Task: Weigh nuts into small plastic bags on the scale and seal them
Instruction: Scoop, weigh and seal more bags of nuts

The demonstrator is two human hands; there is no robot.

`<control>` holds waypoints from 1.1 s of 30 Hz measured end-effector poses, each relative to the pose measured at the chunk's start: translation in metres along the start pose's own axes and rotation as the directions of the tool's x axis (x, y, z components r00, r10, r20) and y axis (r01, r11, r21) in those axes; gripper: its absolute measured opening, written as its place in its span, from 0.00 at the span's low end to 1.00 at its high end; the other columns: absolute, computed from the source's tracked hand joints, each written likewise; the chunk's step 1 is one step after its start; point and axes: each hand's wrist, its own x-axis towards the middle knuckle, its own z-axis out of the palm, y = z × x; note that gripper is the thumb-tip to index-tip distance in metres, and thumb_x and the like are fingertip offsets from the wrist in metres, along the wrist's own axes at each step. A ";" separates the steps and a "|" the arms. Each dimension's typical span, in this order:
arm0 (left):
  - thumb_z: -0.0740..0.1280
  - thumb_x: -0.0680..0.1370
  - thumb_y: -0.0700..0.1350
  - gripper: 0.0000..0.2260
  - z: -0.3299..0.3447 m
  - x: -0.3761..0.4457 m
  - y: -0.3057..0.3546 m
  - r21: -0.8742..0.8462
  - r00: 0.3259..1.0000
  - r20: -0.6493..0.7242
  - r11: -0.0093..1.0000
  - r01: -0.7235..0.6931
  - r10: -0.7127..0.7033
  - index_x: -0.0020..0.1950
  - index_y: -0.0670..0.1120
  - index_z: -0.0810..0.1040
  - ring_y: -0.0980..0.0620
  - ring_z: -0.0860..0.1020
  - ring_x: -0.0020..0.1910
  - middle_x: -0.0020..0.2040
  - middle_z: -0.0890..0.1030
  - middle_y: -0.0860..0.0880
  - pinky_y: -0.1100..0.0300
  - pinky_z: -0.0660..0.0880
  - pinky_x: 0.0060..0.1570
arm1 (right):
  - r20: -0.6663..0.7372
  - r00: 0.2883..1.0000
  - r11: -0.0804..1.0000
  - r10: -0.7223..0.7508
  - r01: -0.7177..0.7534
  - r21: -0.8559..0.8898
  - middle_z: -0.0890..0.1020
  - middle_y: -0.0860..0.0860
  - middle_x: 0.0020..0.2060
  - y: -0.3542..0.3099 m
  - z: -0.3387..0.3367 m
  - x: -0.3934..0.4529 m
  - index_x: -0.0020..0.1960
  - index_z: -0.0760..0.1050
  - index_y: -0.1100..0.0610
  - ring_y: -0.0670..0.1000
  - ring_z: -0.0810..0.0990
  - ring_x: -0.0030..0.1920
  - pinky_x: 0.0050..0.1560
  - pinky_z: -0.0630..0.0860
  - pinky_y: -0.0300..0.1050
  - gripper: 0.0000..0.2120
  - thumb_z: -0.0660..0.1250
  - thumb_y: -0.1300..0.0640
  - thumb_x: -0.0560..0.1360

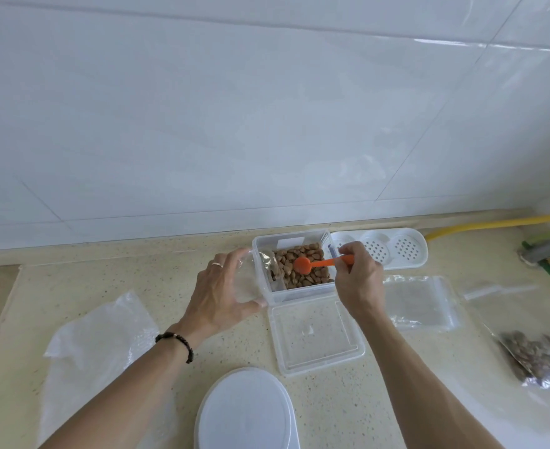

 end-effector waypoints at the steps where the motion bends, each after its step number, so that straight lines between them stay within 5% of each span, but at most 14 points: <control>1: 0.76 0.64 0.58 0.41 0.000 0.000 -0.002 0.008 1.000 -0.006 1.000 0.005 -0.005 0.72 0.57 0.59 0.53 0.70 0.62 0.61 0.68 0.51 0.56 0.61 0.59 | 0.043 0.999 0.999 0.034 -0.035 0.028 0.81 0.53 0.39 0.003 0.005 -0.002 0.54 0.75 0.60 0.50 0.80 0.34 0.33 0.76 0.42 0.06 0.65 0.65 0.78; 7: 0.77 0.65 0.57 0.41 -0.007 0.004 -0.012 0.050 0.999 -0.029 0.999 0.021 -0.019 0.72 0.57 0.59 0.54 0.69 0.62 0.60 0.69 0.51 0.57 0.60 0.58 | 0.176 0.926 0.886 0.333 -0.371 0.277 0.82 0.56 0.41 0.007 0.022 -0.007 0.53 0.74 0.57 0.48 0.79 0.28 0.28 0.76 0.40 0.04 0.64 0.62 0.79; 17: 0.75 0.64 0.62 0.42 -0.017 0.031 -0.004 0.259 0.998 0.007 0.964 0.059 -0.063 0.72 0.56 0.59 0.48 0.71 0.59 0.59 0.72 0.48 0.53 0.65 0.56 | 0.147 0.823 0.651 0.549 -0.531 0.542 0.82 0.59 0.42 0.014 0.013 0.000 0.53 0.74 0.57 0.47 0.75 0.24 0.26 0.74 0.39 0.04 0.64 0.63 0.79; 27: 0.74 0.63 0.64 0.42 -0.020 0.064 0.021 0.482 0.992 0.095 0.876 0.031 -0.087 0.71 0.55 0.59 0.44 0.72 0.58 0.57 0.72 0.46 0.50 0.68 0.53 | 0.131 0.851 0.631 0.508 -0.471 0.616 0.83 0.58 0.40 0.010 -0.026 0.009 0.54 0.74 0.59 0.44 0.74 0.22 0.27 0.73 0.39 0.05 0.64 0.64 0.79; 33: 0.75 0.61 0.63 0.44 -0.008 0.067 0.034 0.384 0.985 0.128 0.922 0.054 -0.112 0.71 0.55 0.57 0.44 0.70 0.61 0.60 0.70 0.46 0.50 0.68 0.55 | 0.145 0.897 0.699 0.419 -0.420 0.579 0.84 0.60 0.40 -0.001 -0.039 0.007 0.53 0.74 0.60 0.46 0.74 0.23 0.27 0.73 0.41 0.04 0.64 0.64 0.78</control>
